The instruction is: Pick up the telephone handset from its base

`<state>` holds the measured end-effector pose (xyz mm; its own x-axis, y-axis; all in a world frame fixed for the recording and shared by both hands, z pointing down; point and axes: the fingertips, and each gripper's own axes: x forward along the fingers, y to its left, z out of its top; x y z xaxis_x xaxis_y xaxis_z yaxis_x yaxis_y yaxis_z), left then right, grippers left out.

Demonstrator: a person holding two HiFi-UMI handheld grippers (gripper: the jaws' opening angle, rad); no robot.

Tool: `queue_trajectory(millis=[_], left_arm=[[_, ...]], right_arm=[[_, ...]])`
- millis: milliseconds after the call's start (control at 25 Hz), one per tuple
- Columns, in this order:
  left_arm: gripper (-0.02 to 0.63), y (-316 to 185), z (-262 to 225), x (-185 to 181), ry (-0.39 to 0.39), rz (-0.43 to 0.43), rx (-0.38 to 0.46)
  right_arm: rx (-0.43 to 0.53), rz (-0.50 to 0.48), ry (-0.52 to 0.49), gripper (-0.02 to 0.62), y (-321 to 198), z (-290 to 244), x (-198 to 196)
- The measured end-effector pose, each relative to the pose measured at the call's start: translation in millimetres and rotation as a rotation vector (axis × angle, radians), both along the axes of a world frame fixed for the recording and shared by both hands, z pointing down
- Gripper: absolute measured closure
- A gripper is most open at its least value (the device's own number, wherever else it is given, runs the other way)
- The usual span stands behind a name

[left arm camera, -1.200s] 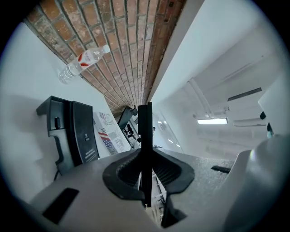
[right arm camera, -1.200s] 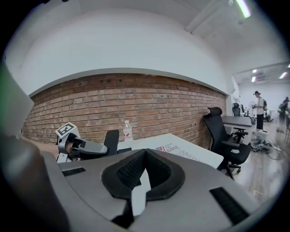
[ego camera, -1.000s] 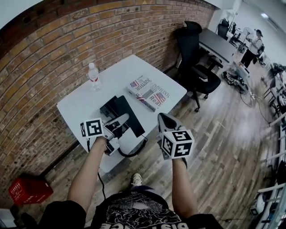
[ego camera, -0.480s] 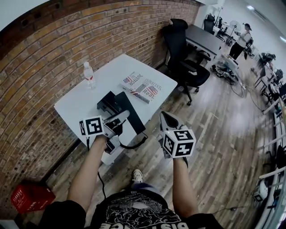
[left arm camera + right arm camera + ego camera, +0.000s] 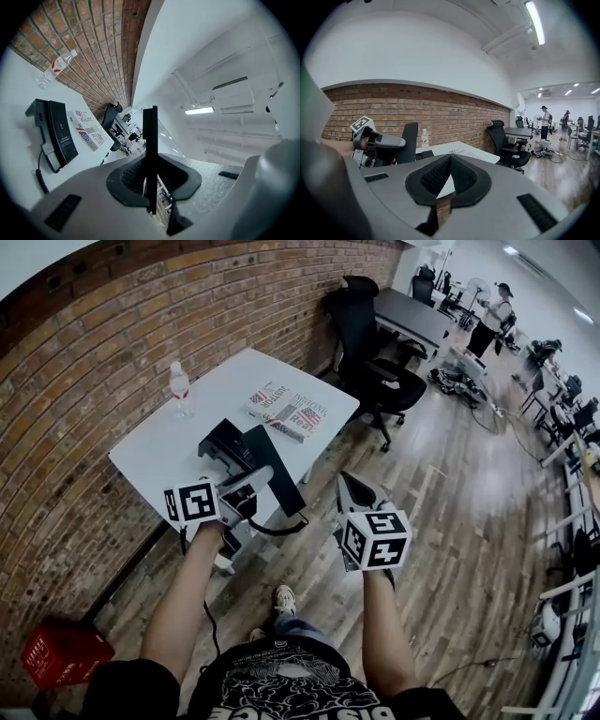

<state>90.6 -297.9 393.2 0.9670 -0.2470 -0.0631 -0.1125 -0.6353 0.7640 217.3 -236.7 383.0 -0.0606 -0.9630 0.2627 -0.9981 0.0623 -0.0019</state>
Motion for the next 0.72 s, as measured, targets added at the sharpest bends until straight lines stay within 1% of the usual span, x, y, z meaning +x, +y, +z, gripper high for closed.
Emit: queue_trajectory(millis=[160, 360, 720], left_arm=[[0.534, 12.8, -4.0, 0.9, 0.004, 0.016, 0.007], [0.534, 28.0, -1.4, -0.5, 0.007, 0.016, 0.015], [0.532, 32.6, -1.6, -3.2, 0.01, 0.012, 0.017]], right_arm=[[0.007, 0.02, 0.014, 0.595, 14.6, -1.6, 0.0], [0.022, 0.039, 0.023, 0.595, 31.6, 0.5, 3.3], [0.027, 0.044, 0.022, 0.595, 39.8, 2.9, 3.6]])
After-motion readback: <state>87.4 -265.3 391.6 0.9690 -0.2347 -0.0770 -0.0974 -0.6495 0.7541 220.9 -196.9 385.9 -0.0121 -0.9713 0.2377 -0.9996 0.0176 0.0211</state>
